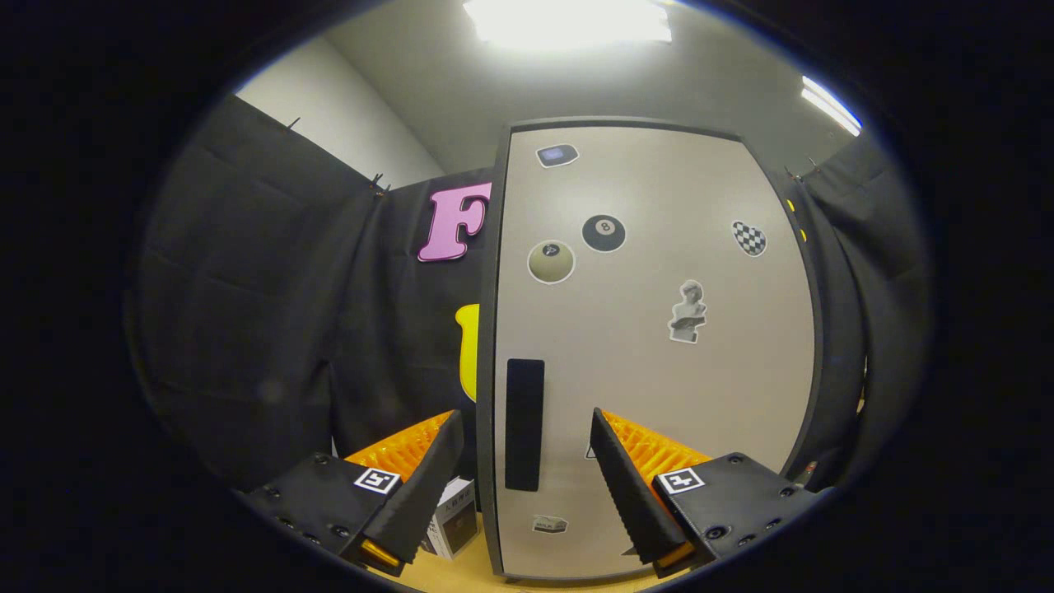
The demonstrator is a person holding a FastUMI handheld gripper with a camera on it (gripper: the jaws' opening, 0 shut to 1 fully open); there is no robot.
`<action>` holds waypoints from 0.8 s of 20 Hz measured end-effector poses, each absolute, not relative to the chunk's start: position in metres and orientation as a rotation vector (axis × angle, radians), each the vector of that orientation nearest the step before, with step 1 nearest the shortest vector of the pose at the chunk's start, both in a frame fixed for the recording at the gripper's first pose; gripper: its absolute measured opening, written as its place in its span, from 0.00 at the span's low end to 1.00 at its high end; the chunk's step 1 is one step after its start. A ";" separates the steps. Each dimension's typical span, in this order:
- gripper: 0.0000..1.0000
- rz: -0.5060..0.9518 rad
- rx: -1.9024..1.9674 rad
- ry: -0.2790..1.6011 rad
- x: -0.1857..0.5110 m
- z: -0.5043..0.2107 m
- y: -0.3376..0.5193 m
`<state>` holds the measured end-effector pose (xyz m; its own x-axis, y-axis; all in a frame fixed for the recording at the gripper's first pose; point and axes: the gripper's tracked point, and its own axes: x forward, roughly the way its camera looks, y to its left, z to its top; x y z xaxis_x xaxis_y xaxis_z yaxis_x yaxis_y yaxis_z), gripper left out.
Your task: Open the shoe cabinet door, grab the shoes and put them into the shoe cabinet, then close the shoe cabinet door.
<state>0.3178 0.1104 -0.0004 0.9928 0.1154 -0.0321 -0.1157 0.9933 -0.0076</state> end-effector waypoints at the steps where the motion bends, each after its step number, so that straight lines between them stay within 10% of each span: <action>1: 0.98 0.113 -0.008 0.039 0.327 -0.003 0.111; 8: 0.94 0.123 0.016 0.141 0.361 -0.037 0.118; 16: 0.43 0.099 0.001 0.138 0.373 -0.042 0.122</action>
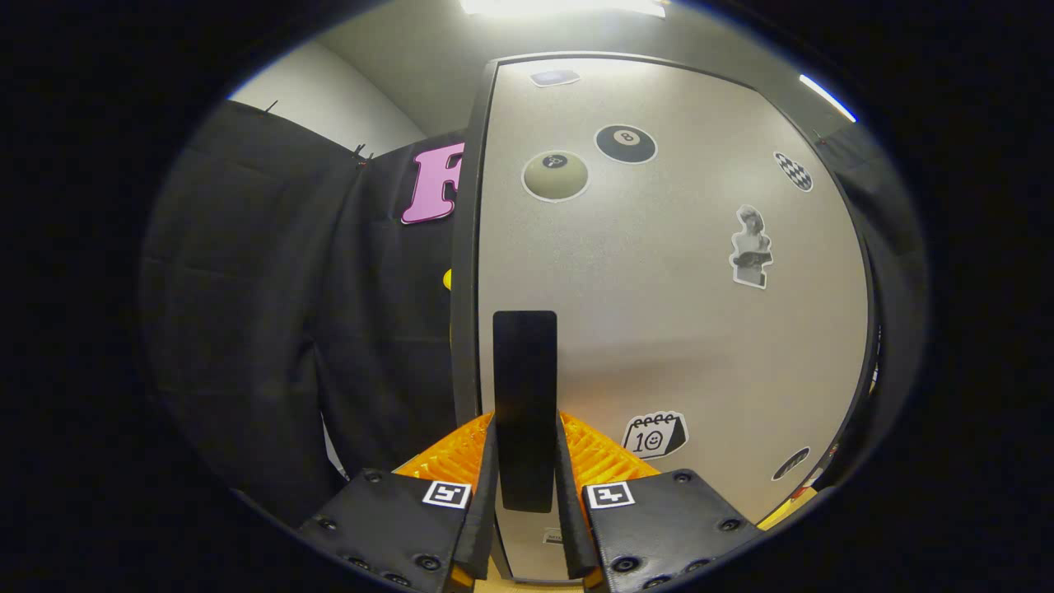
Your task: Open the shoe cabinet door, grab the shoes and put them into the shoe cabinet, then close the shoe cabinet door.
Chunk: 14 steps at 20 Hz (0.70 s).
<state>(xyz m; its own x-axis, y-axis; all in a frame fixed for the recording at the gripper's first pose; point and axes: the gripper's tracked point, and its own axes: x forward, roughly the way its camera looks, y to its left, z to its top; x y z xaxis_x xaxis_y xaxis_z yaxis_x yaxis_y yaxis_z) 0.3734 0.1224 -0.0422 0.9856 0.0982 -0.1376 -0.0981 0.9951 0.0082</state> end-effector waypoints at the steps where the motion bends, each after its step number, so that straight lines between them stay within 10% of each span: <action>1: 0.38 0.097 0.005 0.139 0.372 -0.040 0.123; 4: 0.14 0.124 0.034 0.159 0.371 -0.043 0.123; 14: 0.14 0.262 0.084 0.187 0.339 -0.035 0.118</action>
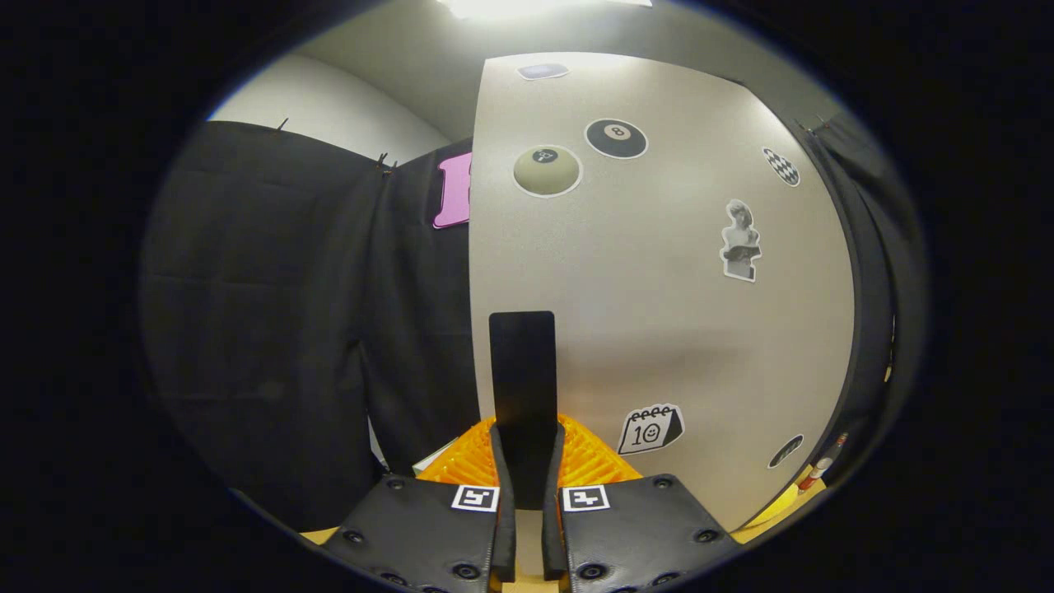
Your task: Open the shoe cabinet door, grab the shoes and put them into the shoe cabinet, then close the shoe cabinet door.
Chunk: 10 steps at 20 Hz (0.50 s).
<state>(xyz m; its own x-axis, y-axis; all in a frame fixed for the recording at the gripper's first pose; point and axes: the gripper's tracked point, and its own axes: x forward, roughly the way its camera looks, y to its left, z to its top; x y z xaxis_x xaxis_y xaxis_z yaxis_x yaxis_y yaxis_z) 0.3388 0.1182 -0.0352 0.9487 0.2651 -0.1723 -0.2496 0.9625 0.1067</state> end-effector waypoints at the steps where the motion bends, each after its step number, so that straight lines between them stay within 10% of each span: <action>1: 0.14 0.271 0.091 0.190 0.335 -0.035 0.115; 10: 0.14 0.328 0.104 0.213 0.307 -0.030 0.096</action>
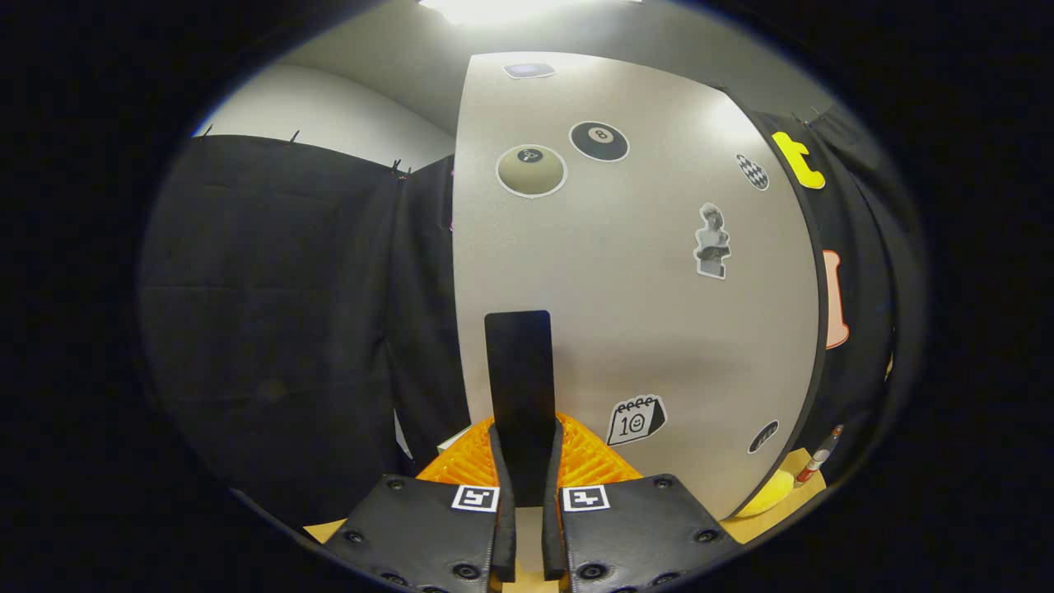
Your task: Open the shoe cabinet door, grab the shoes and put them into the shoe cabinet, then close the shoe cabinet door.
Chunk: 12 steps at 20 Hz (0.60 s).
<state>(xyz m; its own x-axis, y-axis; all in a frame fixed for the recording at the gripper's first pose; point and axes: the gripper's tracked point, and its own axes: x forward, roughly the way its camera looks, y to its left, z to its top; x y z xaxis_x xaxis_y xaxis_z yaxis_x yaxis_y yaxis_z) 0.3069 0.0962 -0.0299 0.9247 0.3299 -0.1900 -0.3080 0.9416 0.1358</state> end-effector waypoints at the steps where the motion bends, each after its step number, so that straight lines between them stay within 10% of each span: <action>1: 0.14 0.333 0.106 0.215 0.306 -0.030 0.093; 12: 0.14 0.356 0.107 0.212 0.280 -0.027 0.067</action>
